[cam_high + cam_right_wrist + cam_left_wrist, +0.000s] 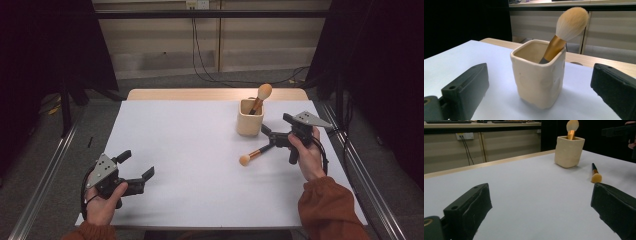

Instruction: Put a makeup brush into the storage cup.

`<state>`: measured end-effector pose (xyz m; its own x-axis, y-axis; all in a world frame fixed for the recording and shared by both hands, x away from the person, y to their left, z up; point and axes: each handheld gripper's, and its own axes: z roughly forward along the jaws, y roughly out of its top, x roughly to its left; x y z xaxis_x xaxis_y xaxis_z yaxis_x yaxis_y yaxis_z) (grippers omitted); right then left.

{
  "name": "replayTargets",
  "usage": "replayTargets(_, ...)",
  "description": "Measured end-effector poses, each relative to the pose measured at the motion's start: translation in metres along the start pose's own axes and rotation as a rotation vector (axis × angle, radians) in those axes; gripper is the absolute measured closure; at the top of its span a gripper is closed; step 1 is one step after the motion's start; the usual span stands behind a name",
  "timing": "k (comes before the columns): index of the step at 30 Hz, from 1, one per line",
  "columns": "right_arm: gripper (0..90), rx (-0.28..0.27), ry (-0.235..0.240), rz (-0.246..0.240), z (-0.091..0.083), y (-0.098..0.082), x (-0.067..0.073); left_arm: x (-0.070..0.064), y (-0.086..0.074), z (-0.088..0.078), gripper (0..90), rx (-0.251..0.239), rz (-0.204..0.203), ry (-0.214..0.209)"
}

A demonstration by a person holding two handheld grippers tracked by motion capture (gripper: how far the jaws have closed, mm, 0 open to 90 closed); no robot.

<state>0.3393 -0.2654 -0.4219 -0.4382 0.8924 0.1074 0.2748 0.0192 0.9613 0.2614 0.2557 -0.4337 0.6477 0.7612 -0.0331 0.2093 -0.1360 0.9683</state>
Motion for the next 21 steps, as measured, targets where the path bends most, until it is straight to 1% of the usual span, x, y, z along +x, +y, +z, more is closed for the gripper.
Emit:
replayTargets(2,1.1,0.000,0.000,0.007,-0.004,-0.001,0.002,0.000,0.000,0.000,2.6,0.000,0.001,0.002)
replayTargets(4,0.8,-0.002,0.003,-0.003,-0.010,-0.002,0.005,0.000,0.000,0.000,2.6,-0.001,-0.001,-0.002)
replayTargets(6,0.7,-0.006,0.005,0.004,-0.014,-0.003,0.007,0.000,0.000,0.000,2.6,0.001,-0.001,-0.005)
replayTargets(11,0.8,0.007,0.005,-0.007,-0.026,-0.007,0.010,-0.001,0.000,0.000,2.6,0.000,-0.002,-0.009)
replayTargets(13,1.0,-0.003,0.007,-0.002,-0.031,-0.008,0.011,-0.001,0.000,-0.001,2.6,-0.001,-0.004,-0.009)
replayTargets(14,0.9,0.004,0.009,-0.006,-0.033,-0.009,0.011,-0.001,0.000,-0.001,2.6,-0.005,-0.007,-0.012)
replayTargets(17,0.9,0.014,0.012,-0.007,-0.039,-0.014,0.013,-0.001,0.000,-0.002,2.2,-0.010,-0.006,-0.008)
replayTargets(18,1.0,0.012,0.010,-0.003,-0.040,-0.016,0.014,-0.001,0.000,-0.002,2.2,-0.009,-0.010,-0.005)
replayTargets(19,1.1,0.021,0.008,-0.004,-0.042,-0.020,0.014,-0.002,0.000,-0.003,2.2,-0.009,-0.014,-0.004)
replayTargets(21,1.2,0.031,0.006,-0.007,-0.043,-0.024,0.016,-0.004,0.001,-0.003,2.2,-0.013,-0.012,-0.011)
